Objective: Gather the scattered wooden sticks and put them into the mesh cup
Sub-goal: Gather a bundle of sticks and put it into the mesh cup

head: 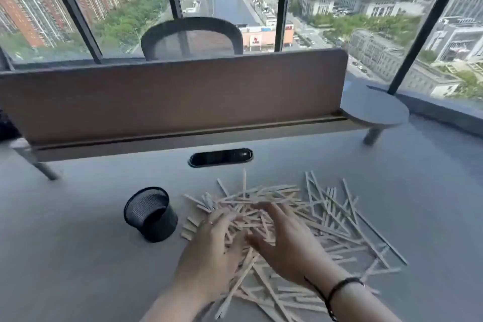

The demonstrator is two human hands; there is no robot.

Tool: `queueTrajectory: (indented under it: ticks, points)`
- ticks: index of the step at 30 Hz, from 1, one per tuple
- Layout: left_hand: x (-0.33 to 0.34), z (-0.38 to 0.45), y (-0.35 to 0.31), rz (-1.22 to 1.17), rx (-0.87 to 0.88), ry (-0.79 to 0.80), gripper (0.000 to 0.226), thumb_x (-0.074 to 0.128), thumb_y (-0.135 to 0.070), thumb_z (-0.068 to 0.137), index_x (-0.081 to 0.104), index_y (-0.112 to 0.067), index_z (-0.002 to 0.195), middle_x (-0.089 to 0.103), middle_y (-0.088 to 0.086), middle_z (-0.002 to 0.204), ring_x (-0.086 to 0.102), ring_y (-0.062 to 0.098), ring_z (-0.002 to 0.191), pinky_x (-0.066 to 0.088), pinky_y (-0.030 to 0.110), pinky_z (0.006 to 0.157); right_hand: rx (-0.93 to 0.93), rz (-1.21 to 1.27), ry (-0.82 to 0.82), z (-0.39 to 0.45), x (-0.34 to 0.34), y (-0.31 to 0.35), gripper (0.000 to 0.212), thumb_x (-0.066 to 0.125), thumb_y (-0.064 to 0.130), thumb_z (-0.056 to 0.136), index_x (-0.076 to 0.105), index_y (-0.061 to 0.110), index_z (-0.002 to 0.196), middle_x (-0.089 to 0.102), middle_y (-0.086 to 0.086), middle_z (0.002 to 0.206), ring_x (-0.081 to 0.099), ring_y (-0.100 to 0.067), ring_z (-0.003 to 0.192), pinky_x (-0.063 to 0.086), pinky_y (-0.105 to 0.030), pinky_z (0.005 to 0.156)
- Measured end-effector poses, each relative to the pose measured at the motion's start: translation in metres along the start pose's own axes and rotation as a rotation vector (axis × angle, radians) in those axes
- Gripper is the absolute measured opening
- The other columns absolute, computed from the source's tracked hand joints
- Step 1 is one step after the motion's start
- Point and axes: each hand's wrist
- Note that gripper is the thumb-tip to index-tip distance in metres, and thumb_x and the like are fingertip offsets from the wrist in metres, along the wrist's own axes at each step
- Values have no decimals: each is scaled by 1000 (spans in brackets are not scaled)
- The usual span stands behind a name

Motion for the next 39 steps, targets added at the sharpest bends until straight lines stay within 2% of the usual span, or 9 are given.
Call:
queueTrajectory:
  ticks: [6, 8, 11, 16, 19, 23, 27, 36, 39]
  points:
    - [70, -43, 61, 256, 131, 25, 52, 46, -64, 90, 61, -28, 125, 57, -1, 140, 51, 27, 132, 52, 49, 97, -79, -243, -63, -24, 83, -68, 79, 32, 81, 74, 28, 43, 143, 26, 16, 152, 12, -8, 147, 3, -37, 121]
    - [79, -53, 68, 350, 185, -57, 54, 48, -65, 87, 63, -29, 124, 57, -2, 139, 53, 25, 127, 50, 44, 96, -146, -306, -171, -31, 98, -80, 75, 37, 79, 77, 33, 41, 142, 29, 16, 152, 11, -7, 148, 6, -41, 122]
    - [85, -60, 74, 312, 201, -150, 57, 43, -69, 85, 56, -36, 129, 51, -14, 141, 50, 15, 128, 48, 37, 99, -202, -294, -265, -37, 108, -85, 69, 40, 76, 82, 33, 41, 141, 41, 17, 144, 31, -6, 138, 13, -35, 119]
    - [80, -70, 78, 362, 223, -80, 71, 32, -76, 81, 50, -35, 136, 52, -18, 139, 47, 8, 129, 39, 25, 101, -237, -344, -287, -49, 112, -85, 70, 40, 76, 83, 39, 37, 141, 50, 10, 138, 41, -13, 130, 25, -30, 110]
    - [77, -85, 77, 360, 201, -79, 64, 45, -71, 85, 54, -32, 135, 56, -15, 138, 47, 9, 130, 39, 27, 103, -216, -341, -300, -60, 114, -83, 61, 42, 71, 85, 47, 35, 133, 56, 8, 132, 46, -15, 127, 29, -30, 106]
    - [76, -89, 77, 343, 210, -63, 86, 39, -88, 75, 56, -29, 137, 59, -14, 135, 47, 11, 130, 41, 30, 105, -223, -331, -317, -64, 114, -82, 54, 47, 66, 86, 52, 34, 128, 58, 7, 126, 49, -16, 124, 34, -32, 101]
    - [76, -89, 76, 344, 240, -35, 98, 51, -94, 63, 54, -31, 138, 57, -17, 136, 46, 9, 129, 38, 30, 107, -253, -325, -333, -59, 112, -86, 48, 48, 65, 86, 56, 33, 121, 59, 9, 118, 50, -17, 119, 40, -33, 96]
    - [83, -51, 84, 251, 277, -47, 70, 62, -77, 74, 65, -31, 126, 60, -16, 106, 56, 8, 105, 40, 21, 91, -341, -251, -271, -17, 102, -86, 39, 52, 63, 88, 59, 35, 114, 61, 12, 109, 53, -12, 107, 34, -24, 83]
    - [81, -49, 87, 241, 294, -10, 69, 53, -80, 78, 66, -31, 124, 57, -17, 102, 55, 7, 101, 44, 25, 90, -340, -173, -257, -15, 99, -89, 44, 52, 66, 85, 57, 37, 118, 61, 16, 106, 53, -8, 102, 36, -23, 83]
Point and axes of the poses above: each hand's wrist, its own z-axis towards the middle knuckle, its own x-axis out of the palm, y = z × x
